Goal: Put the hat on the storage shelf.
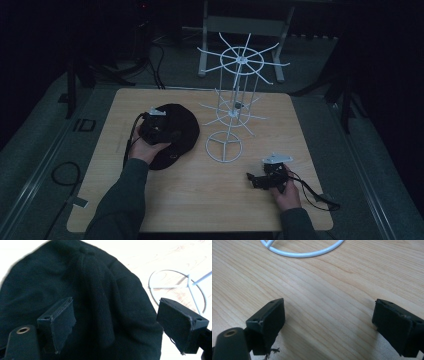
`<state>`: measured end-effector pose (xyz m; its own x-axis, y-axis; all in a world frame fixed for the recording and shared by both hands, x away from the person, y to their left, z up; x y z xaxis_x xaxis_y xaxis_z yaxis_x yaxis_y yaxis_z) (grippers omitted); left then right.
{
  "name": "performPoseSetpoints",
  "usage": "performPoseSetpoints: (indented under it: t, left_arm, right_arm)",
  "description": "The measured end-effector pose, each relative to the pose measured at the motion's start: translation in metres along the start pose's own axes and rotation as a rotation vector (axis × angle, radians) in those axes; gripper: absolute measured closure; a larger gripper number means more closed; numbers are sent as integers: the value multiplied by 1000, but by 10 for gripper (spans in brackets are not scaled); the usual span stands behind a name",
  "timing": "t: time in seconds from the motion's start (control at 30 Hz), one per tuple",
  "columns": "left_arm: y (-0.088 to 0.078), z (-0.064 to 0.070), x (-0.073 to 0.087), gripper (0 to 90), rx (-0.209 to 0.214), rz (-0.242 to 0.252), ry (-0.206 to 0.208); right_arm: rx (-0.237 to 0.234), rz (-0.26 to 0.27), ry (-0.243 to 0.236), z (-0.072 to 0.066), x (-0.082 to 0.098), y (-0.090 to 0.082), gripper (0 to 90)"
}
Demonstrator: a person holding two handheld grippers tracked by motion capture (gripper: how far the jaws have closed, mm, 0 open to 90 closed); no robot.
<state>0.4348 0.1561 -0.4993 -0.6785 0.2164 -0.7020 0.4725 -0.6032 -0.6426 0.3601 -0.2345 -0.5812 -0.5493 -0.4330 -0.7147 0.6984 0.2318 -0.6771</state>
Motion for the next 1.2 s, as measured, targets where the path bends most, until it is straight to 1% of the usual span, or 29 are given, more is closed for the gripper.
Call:
performPoseSetpoints:
  t: [0.1,0.17,0.2,0.23,0.27,0.3,0.37,0.4,0.43,0.47,0.53,0.57,0.63,0.7,0.8,0.9,0.97,1.03,1.07,1.2]
  left_arm:
    - [10,-5,-2,160,11,-23,-28]
    - [10,-5,-2,161,11,-23,-28]
    - [20,-8,-4,162,15,-46,-53]
    - [22,-9,-4,164,12,-62,-59]
    - [24,-10,-3,164,5,-67,-62]
    - [27,-11,-3,173,12,-72,-74]
    - [31,-15,-1,188,-19,-91,-93]
    - [33,-17,1,209,-14,-107,-98]
    - [35,-18,2,221,-30,-117,-102]
    - [37,-19,3,240,-48,-124,-105]
    - [38,-20,3,295,-53,-126,-109]
    - [38,-21,4,352,-75,-142,-102]
    - [39,-22,4,427,-80,-141,-101]
    - [38,-22,5,498,-100,-169,-79]
    - [37,-21,5,630,-107,-177,-70]
    - [35,-22,5,762,-100,-178,-66]
    - [30,-22,3,818,-80,-151,-76]
    - [26,-21,1,833,-75,-121,-75]
    - [23,-21,0,837,-71,-113,-73]
    - [12,-23,-3,843,-48,-71,-87]
  right_arm:
    - [0,0,-1,0,0,0,108]
    - [0,0,-1,0,0,0,108]
    - [0,0,-1,0,0,0,108]
    - [0,0,-1,0,0,0,108]
    - [0,0,0,0,0,0,108]
    - [0,0,-1,0,0,0,108]
    - [0,0,-1,0,0,0,108]
    - [0,0,0,0,0,0,108]
    - [0,0,-1,0,0,0,108]
    - [-2,0,-2,0,0,0,108]
    - [-3,0,-3,0,0,0,108]
    - [-4,0,-3,0,0,0,108]
    - [-4,0,-3,0,0,0,108]
    - [-5,0,-4,0,0,0,108]
    - [-7,1,-6,-1,0,0,108]
    - [-8,2,-7,-1,0,0,108]
    - [-9,2,-8,-1,0,0,108]
    - [-10,2,-8,-1,0,0,108]
    - [-9,2,-8,-1,0,0,108]
    - [-10,2,-9,-1,0,0,108]
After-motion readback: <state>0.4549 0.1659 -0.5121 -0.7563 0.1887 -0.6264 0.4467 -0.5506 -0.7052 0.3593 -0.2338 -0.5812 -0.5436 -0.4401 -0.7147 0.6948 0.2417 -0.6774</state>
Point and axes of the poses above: each handheld gripper's, and its own axes: y roughly forward along the jaws, x roughly out of its underside, z roughly to its right, the point moved 3 cm from there along y, roughly forward along the jaws, and after that the axes turned 14 degrees about x, right-handed, at the moved point
